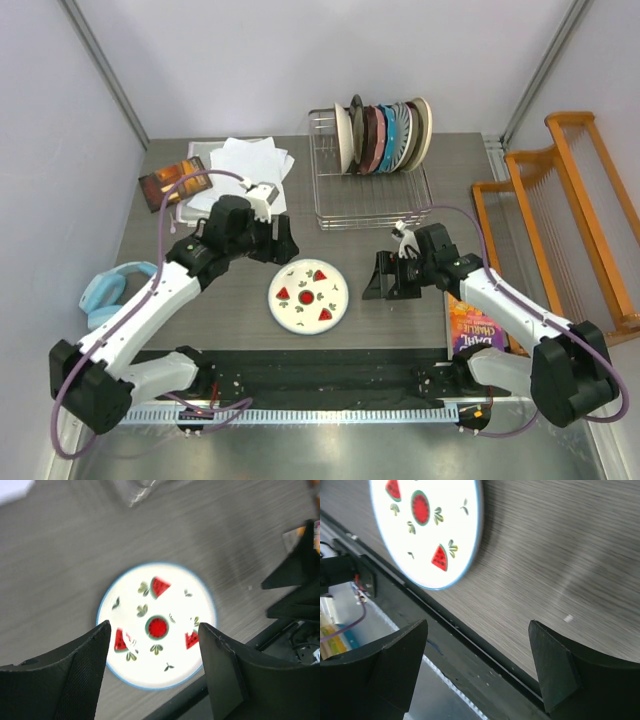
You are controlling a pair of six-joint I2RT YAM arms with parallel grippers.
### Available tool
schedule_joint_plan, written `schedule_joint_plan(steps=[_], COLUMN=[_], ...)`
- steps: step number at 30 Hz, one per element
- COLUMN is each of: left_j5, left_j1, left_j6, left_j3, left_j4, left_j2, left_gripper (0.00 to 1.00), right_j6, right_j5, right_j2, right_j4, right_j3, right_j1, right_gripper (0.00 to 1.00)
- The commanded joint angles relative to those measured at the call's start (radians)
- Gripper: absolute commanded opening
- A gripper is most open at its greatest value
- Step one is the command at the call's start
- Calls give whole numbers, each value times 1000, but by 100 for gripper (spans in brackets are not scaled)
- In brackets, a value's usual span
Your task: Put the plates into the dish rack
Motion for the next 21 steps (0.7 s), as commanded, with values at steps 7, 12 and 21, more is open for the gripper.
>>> schedule_joint_plan(steps=[7,12,21], left_j5=[129,225,287], left_j1=[242,254,252], left_j6=[-275,-341,-453], left_j3=[-185,-259,-363], left_j4=[153,235,247], left_j2=[175,245,307], left_gripper=[65,59,49], right_j6=[300,358,442], right_j5=[-69,-36,-39], right_j2=[116,228,443], right_j4=[599,703,827], right_j3=[-168,-182,-152], right_j1=[49,58,72], right_gripper=[88,88,88])
